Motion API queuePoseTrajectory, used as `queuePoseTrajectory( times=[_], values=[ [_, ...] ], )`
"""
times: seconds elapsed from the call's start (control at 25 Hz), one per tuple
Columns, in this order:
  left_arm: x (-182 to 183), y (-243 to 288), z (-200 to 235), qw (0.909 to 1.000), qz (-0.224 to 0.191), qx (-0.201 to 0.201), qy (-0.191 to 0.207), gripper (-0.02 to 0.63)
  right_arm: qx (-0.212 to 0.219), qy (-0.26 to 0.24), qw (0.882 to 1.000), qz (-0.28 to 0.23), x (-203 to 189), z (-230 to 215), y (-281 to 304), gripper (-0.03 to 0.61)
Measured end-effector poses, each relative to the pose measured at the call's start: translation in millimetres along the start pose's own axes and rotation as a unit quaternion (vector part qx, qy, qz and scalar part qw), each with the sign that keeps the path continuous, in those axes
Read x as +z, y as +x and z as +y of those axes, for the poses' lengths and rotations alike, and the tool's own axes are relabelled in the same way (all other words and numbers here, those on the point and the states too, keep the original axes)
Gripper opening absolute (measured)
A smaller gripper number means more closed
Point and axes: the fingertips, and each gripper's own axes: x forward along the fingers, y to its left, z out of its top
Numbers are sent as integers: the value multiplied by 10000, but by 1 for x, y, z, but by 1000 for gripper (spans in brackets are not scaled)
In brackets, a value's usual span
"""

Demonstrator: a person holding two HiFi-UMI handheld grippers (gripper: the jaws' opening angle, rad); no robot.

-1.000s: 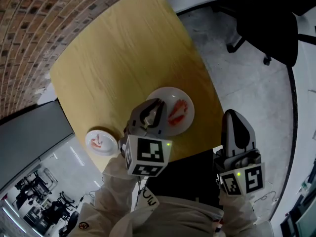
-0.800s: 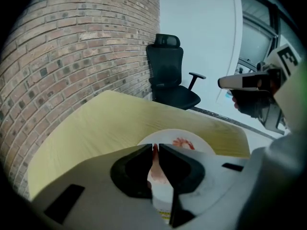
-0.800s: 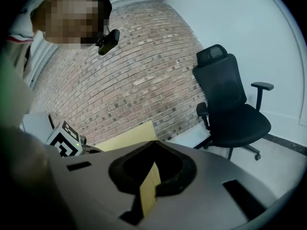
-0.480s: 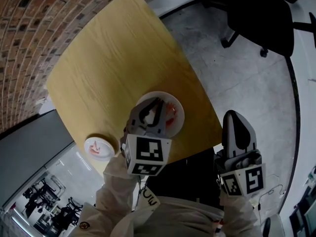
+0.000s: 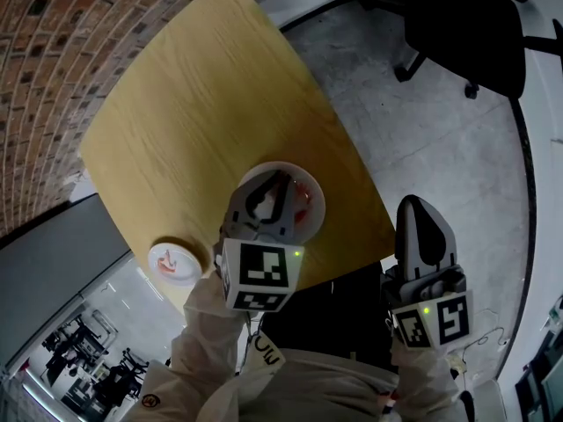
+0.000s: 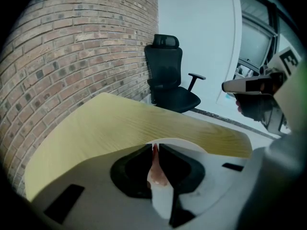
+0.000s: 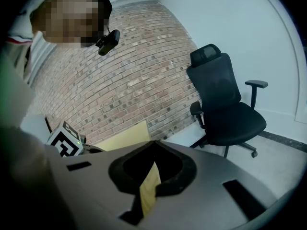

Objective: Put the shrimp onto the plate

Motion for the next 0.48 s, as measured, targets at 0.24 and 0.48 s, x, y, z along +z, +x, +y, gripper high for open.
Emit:
queuePoseTrajectory(
  times=[0.24, 0.48],
  values=[
    [2, 1, 1, 9999, -114, 34, -59, 52, 36, -21, 10000, 39, -2, 0, 3, 25],
    [4, 1, 2, 9997, -168, 38, -145, 52, 89, -44, 9999, 74, -3, 3, 5, 25]
  ],
)
